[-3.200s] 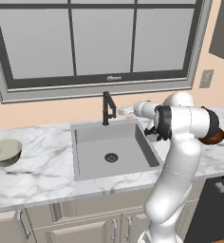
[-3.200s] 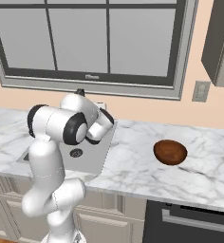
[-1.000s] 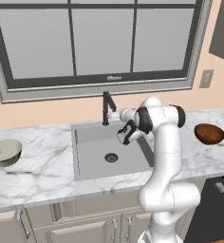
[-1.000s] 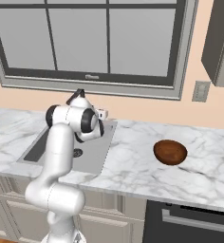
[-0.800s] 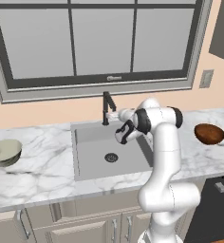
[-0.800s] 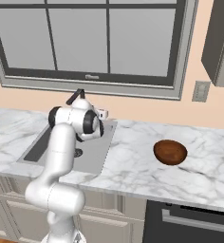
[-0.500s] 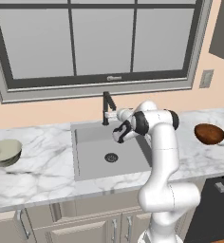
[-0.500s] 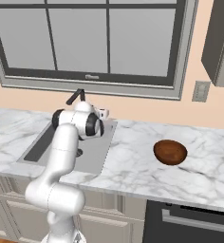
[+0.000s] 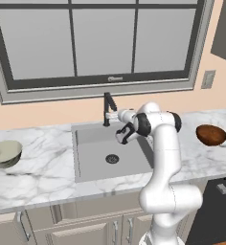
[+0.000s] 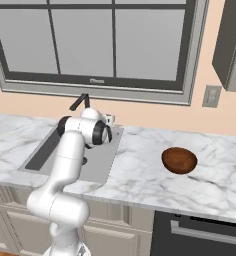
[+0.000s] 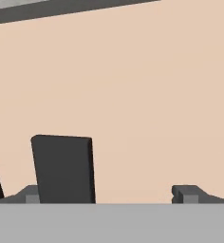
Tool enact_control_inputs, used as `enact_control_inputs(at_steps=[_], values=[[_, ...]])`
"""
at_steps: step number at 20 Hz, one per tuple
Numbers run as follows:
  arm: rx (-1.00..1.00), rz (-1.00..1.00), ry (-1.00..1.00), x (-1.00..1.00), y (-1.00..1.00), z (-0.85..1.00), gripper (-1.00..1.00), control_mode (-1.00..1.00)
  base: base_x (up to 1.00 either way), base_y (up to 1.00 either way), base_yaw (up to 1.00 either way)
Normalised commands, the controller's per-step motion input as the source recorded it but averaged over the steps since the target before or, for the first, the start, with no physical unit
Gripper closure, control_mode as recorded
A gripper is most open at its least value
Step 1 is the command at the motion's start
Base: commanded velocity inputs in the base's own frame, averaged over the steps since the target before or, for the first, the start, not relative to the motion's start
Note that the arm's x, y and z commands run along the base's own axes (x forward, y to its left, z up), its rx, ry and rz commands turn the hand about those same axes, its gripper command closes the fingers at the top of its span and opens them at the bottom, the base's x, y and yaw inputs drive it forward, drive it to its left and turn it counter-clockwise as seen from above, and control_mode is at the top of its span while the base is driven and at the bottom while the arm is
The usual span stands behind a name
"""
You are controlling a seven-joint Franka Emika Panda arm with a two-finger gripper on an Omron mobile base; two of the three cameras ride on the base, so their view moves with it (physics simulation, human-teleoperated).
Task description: Rinse each bowl for a few seconds and place them down in the sink or on the counter.
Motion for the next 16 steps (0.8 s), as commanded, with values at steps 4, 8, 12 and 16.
enact_control_inputs(at_steps=[4, 8, 12, 16], values=[[0.03, 0.00, -0.02, 0.46, -0.07, -0.14, -1.00, -1.00, 0.00, 0.00, 0.00], [0.04, 0.00, -0.02, 0.33, -0.24, -0.13, -1.00, -1.00, 0.00, 0.00, 0.00], [0.04, -0.01, -0.01, 0.23, -0.19, -0.07, -1.00, -1.00, 0.00, 0.00, 0.00], [0.08, -0.03, 0.00, 0.27, -0.03, -0.06, -1.00, -1.00, 0.00, 0.00, 0.00]])
